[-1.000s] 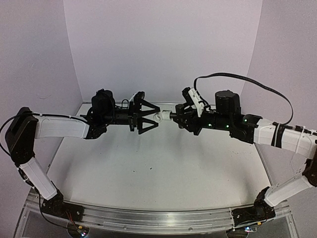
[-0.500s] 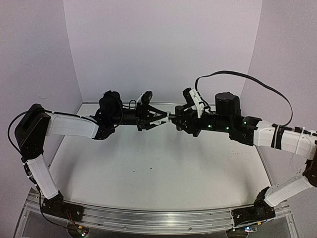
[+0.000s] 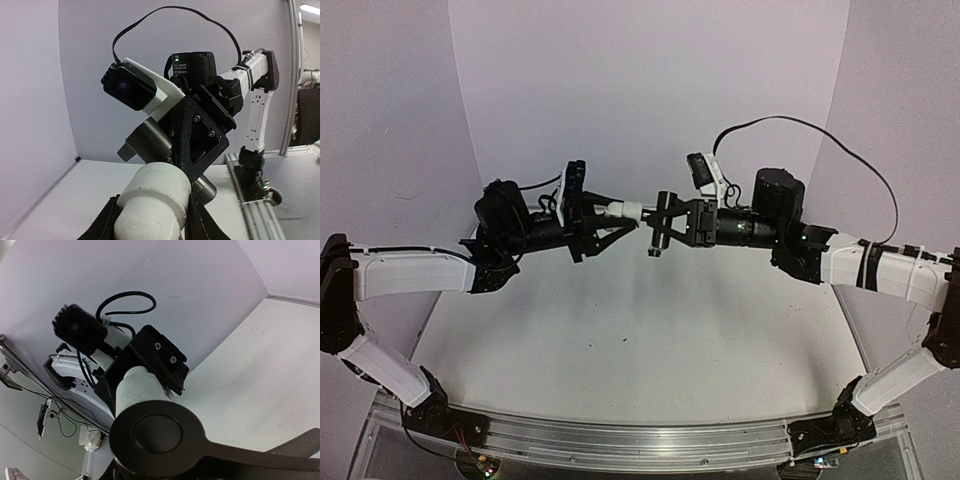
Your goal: Install the water faucets
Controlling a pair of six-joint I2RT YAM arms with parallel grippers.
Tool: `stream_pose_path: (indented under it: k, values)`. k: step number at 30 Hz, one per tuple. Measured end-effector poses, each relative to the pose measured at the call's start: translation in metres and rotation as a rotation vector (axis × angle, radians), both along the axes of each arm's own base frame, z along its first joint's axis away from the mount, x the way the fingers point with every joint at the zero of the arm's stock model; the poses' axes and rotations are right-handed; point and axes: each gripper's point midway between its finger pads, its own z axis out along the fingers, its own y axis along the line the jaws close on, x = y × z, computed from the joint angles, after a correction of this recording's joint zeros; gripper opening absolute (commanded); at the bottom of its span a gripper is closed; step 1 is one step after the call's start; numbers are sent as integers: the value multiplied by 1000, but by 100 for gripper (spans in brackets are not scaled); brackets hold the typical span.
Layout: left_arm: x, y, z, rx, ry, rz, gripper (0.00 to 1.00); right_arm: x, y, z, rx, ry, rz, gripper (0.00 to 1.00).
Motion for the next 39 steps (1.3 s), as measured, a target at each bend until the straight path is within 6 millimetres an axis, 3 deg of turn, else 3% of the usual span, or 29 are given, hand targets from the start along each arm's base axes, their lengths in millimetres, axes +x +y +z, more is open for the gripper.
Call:
stream_pose_path:
  k: [2, 3, 5, 9, 17, 22, 27, 30, 35, 39]
  values:
    - [-2, 1, 7, -3, -102, 45, 67, -1, 0, 7, 30, 1, 16, 0]
    - [-2, 1, 10, -6, -133, 65, 76, -1, 0, 9, 36, -1, 18, 0]
    - [3, 6, 14, -13, -178, 122, 88, -3, -1, 10, 41, 3, 20, 0]
    - [3, 23, 7, -7, -127, 144, 98, -4, -8, 5, 4, -47, -18, 0]
    - [-20, 36, -20, 30, 312, 35, 100, 12, -32, -2, -187, -381, -182, 0]
    - [-10, 34, -15, 10, 642, 10, 100, 23, -40, -16, -302, -589, -225, 0]
    - [13, 8, -4, 13, 944, -123, 100, 30, -47, -44, -419, -708, -246, 0]
    - [25, -10, -26, 67, 1123, -182, 100, 33, -50, -56, -474, -748, -260, 0]
    - [34, -26, -85, 163, 1391, -190, 100, 36, -51, -67, -529, -802, -286, 0]
    - [36, -28, -94, 171, 1478, -186, 100, 36, -52, -73, -549, -824, -291, 0]
